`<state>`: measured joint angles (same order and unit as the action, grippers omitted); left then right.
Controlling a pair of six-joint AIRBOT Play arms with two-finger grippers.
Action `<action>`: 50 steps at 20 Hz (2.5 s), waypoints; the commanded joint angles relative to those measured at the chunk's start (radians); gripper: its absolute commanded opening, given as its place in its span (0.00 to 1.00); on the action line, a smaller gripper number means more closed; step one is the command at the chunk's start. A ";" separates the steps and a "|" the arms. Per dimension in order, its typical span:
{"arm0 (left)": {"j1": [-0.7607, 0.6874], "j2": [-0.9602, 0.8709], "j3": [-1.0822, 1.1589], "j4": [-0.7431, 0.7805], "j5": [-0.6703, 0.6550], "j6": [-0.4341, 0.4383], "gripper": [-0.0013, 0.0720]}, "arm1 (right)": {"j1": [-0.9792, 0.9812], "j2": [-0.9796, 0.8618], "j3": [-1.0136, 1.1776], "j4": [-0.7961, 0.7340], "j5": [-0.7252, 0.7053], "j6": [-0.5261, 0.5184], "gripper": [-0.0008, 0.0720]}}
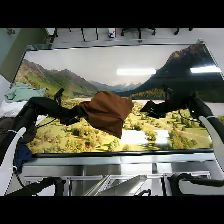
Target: Fold the shirts.
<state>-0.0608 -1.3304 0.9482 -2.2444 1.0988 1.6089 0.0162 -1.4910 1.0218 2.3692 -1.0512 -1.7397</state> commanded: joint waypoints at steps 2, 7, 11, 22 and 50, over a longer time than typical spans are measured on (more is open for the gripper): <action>0.017 -0.145 -0.040 -0.165 -0.155 0.138 0.97 | 0.102 -0.206 0.159 0.070 0.039 -0.025 0.77; -0.057 -0.327 0.150 -0.155 -0.154 0.146 0.56 | 0.148 -0.347 0.298 0.082 0.055 0.005 0.66; -0.063 -0.360 0.228 -0.156 -0.144 0.145 0.04 | 0.148 -0.352 0.353 0.085 0.057 -0.004 0.04; -0.132 0.167 0.966 -0.062 0.060 0.058 0.04 | 0.092 0.280 0.970 0.067 -0.137 -0.122 0.03; -0.140 -0.645 0.745 0.051 -0.003 -0.053 0.04 | 0.075 -0.492 0.789 0.111 -0.091 -0.038 0.48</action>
<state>-0.2497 -1.8400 1.6070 -2.0735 1.0576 1.5200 0.1074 -1.9148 1.8046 2.4046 -1.1381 -1.8137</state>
